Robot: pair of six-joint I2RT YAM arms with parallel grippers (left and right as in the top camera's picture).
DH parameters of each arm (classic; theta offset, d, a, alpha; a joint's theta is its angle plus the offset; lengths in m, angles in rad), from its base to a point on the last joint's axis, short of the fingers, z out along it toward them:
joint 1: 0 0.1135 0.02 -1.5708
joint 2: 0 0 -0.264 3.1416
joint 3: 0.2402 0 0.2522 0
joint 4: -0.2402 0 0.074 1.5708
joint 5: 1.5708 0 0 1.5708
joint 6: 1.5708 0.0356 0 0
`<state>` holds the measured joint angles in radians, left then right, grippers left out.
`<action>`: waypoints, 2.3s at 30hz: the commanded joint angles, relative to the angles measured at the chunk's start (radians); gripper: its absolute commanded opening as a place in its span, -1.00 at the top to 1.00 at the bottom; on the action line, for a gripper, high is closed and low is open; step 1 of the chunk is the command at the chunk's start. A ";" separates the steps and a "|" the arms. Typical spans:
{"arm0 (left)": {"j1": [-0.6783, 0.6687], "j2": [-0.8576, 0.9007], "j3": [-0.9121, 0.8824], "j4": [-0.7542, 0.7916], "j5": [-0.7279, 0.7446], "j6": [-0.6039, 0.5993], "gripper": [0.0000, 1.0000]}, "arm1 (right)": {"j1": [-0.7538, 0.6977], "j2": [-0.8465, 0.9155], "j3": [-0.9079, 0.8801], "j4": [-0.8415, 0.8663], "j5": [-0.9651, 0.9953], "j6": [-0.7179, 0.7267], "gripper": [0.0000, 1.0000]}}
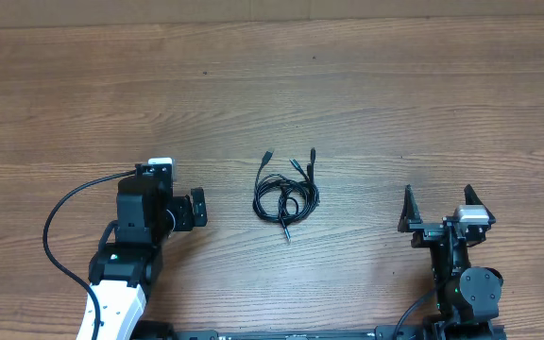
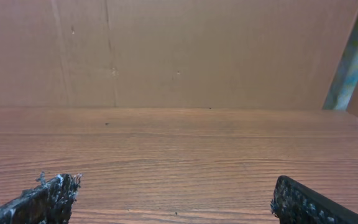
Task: Untangle cables
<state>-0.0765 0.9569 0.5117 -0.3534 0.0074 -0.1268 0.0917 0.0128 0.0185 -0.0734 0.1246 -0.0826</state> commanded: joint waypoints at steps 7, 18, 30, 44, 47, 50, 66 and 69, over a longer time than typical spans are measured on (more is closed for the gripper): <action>0.004 0.004 0.027 0.000 0.012 0.019 -0.99 | 0.002 -0.009 -0.010 0.003 0.013 -0.005 -0.99; 0.004 0.004 0.027 0.000 0.012 0.019 -0.99 | 0.002 -0.009 -0.010 0.003 0.013 -0.005 -1.00; 0.004 0.004 0.027 0.001 0.012 0.019 -0.99 | 0.002 -0.009 -0.010 0.003 0.013 -0.005 -1.00; 0.004 0.004 0.027 0.001 0.012 0.019 -0.99 | 0.002 -0.009 -0.010 0.003 0.013 -0.005 -1.00; 0.004 0.004 0.027 0.001 0.012 0.019 -0.99 | 0.002 -0.009 -0.010 0.003 0.013 -0.005 -1.00; 0.004 0.004 0.027 0.002 0.012 0.019 -0.99 | 0.002 -0.009 -0.010 0.003 0.013 -0.005 -1.00; 0.004 0.004 0.027 0.000 0.019 0.027 -0.99 | 0.002 -0.009 -0.010 0.003 0.013 -0.005 -1.00; 0.004 0.004 0.027 -0.003 0.042 0.027 -0.98 | 0.002 -0.009 -0.010 0.003 0.013 -0.005 -1.00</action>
<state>-0.0765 0.9569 0.5117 -0.3534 0.0166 -0.1200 0.0914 0.0128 0.0185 -0.0734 0.1242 -0.0826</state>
